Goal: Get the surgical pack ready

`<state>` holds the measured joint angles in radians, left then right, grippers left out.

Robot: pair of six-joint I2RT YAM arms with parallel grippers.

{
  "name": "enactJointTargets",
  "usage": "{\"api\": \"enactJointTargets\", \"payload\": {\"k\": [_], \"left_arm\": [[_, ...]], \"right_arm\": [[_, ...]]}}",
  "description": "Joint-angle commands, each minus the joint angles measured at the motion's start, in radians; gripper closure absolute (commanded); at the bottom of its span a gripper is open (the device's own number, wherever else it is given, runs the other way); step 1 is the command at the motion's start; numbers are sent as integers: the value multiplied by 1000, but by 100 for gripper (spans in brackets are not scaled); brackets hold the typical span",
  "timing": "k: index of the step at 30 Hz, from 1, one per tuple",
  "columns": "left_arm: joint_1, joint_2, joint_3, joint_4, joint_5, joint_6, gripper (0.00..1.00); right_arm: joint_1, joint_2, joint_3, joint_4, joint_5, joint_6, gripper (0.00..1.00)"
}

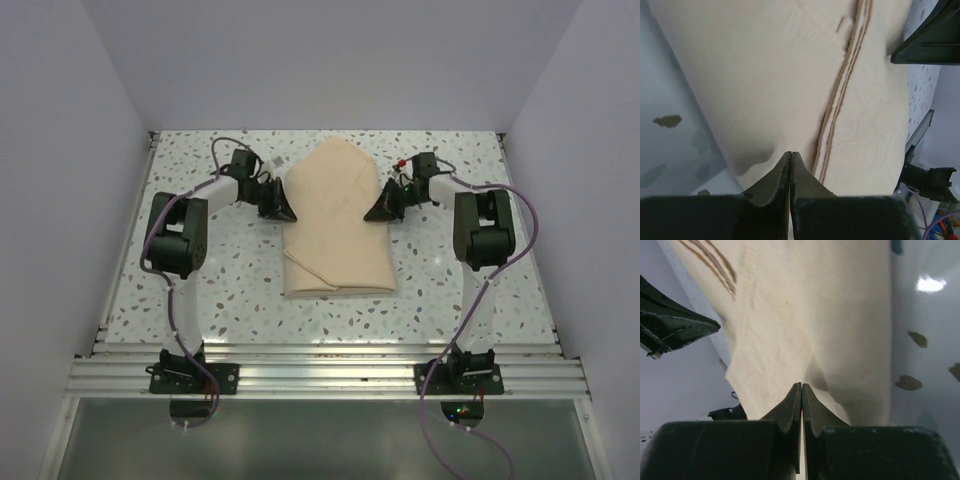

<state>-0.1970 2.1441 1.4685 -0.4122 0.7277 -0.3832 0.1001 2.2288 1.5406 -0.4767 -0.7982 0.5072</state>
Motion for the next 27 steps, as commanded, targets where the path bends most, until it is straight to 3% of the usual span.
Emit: {"api": "enactJointTargets", "payload": {"k": [1, 5, 9, 14, 18, 23, 27], "left_arm": [[8, 11, 137, 81, 25, -26, 95], [10, 135, 257, 138, 52, -106, 95], [22, 236, 277, 147, 38, -123, 96], [73, 264, 216, 213, 32, -154, 96], [77, 277, 279, 201, 52, -140, 96], [77, 224, 314, 312, 87, -229, 94], [77, 275, 374, 369, 96, -304, 92]], "right_arm": [[9, -22, 93, 178, -39, 144, 98], [7, 116, 222, 213, -56, 223, 98], [-3, 196, 274, 239, -38, 257, 98], [-25, 258, 251, 274, -21, 280, 98], [-22, 276, 291, 293, -50, 298, 98], [-20, 235, 368, 314, -68, 315, 98], [-23, 279, 466, 349, -53, 382, 98]]}}
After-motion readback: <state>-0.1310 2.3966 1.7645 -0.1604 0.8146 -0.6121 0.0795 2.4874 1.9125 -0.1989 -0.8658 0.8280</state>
